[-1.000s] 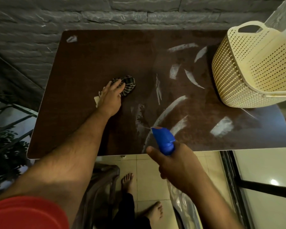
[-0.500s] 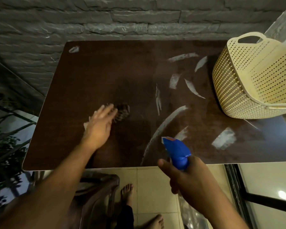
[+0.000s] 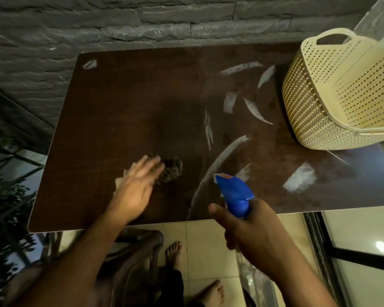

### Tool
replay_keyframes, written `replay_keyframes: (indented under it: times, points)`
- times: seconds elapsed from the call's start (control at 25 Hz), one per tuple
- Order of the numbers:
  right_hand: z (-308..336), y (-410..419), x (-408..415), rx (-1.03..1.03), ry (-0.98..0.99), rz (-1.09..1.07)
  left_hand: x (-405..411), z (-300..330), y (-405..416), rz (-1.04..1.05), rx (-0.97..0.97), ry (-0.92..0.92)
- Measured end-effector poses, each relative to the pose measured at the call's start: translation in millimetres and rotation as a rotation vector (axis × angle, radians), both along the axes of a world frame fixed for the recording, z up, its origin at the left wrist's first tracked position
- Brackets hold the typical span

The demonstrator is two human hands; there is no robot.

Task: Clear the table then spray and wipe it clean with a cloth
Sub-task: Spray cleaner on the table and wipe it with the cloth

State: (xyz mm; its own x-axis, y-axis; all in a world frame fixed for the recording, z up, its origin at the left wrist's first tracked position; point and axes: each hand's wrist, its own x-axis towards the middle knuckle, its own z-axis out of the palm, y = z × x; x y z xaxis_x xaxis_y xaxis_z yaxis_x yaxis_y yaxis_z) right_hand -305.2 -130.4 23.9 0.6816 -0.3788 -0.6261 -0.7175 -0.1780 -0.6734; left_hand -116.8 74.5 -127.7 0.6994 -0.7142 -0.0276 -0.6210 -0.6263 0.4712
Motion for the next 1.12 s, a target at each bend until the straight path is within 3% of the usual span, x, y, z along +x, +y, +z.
replay_keyframes:
  times: [0.16, 0.28, 0.4, 0.52, 0.6, 0.68, 0.8, 0.96, 1.04, 1.12]
  points:
    - [-8.5, 7.5, 5.6, 0.008, -0.012, -0.021, 99.2, 0.1, -81.6, 0.298, 0.093, -0.027]
    - [-0.5, 16.0, 6.4, 0.015, -0.022, -0.015, 30.7, -2.0, -83.0, 0.116, 0.120, -0.079]
    - [6.2, 17.4, 2.0, 0.006, -0.022, -0.004, -64.1, -0.3, -11.8, -0.103, 0.025, -0.059]
    - [2.7, 14.8, -1.6, -0.023, -0.006, 0.014, -7.3, -2.7, 19.9, 0.057, 0.033, -0.013]
    - [-2.4, 12.4, -1.7, -0.040, 0.003, 0.009, 63.7, -5.8, -10.8, 0.269, 0.061, -0.006]
    - [-4.6, 13.6, -1.6, -0.034, 0.004, -0.005, 87.3, -6.7, -55.5, 0.345, 0.113, -0.006]
    - [-0.3, 15.7, -4.3, -0.025, -0.016, -0.011, 20.2, -10.6, -83.4, 0.119, 0.115, -0.073]
    - [10.5, 13.0, -8.0, -0.022, -0.029, 0.008, -115.2, -2.9, -10.3, -0.147, 0.111, -0.059]
    - [8.2, 10.2, -9.2, -0.015, -0.031, 0.005, -84.5, -0.6, 14.8, -0.126, 0.106, -0.059]
    - [1.7, 8.8, -8.9, -0.010, -0.022, 0.001, -12.6, 0.2, 6.7, 0.101, 0.091, -0.013]
